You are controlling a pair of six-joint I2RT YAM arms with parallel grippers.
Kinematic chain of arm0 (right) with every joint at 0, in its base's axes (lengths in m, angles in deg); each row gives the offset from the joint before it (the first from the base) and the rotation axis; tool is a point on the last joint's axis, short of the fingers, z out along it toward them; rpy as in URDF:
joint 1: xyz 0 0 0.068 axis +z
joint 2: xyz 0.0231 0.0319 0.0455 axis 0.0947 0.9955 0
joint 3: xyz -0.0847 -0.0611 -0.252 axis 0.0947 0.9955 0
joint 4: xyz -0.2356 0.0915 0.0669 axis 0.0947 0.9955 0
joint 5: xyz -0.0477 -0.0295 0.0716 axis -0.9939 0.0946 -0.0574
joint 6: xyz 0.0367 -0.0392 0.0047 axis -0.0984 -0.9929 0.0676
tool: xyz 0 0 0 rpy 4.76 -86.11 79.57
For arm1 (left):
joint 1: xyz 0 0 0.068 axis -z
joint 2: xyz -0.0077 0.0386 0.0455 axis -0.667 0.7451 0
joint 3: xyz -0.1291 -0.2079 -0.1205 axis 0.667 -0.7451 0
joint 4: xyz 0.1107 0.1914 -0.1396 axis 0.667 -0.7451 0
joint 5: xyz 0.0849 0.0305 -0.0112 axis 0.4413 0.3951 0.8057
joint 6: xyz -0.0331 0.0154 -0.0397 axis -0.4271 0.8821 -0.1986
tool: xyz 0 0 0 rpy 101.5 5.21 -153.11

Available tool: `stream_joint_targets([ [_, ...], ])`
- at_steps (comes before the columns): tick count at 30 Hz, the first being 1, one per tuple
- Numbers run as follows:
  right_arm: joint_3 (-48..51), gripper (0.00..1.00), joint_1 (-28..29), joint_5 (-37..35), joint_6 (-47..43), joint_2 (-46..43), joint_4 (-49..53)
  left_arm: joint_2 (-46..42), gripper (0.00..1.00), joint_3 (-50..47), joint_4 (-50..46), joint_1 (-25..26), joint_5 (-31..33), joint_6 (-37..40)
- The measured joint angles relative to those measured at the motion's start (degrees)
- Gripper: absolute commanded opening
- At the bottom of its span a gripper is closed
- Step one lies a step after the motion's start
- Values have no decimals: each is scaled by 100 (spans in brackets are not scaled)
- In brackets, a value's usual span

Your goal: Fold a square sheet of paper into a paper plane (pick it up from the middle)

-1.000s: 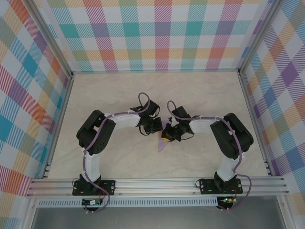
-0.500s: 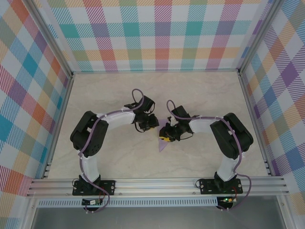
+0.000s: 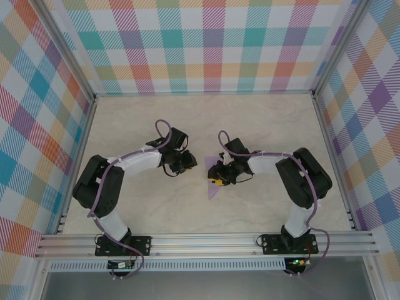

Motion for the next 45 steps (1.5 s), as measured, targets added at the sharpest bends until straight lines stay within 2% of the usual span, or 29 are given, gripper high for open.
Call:
stream_joint_targets([
  [3, 15, 29, 0, -13, -50, 0, -2, -33, 21, -214, 229, 13, -227, -107],
  [9, 68, 16, 0, -79, -133, 0, 0, -186, 17, -525, 505, 160, -466, -306],
  [13, 94, 5, 0, -133, -181, 24, 11, -254, 11, -621, 732, 391, -535, -487],
  [16, 94, 2, -2, -133, -225, 24, 24, -267, 5, -752, 949, 595, -599, -660],
  [19, 94, 0, -2, -133, -245, 24, 24, -264, 0, -876, 1102, 815, -619, -822],
  [32, 92, 0, -2, -133, -280, 24, 26, -26, 0, -964, 1519, 1388, -752, -1224],
  [45, 90, 0, -2, -127, -280, 33, 26, 103, 0, -1294, 1749, 1587, -748, -1502],
])
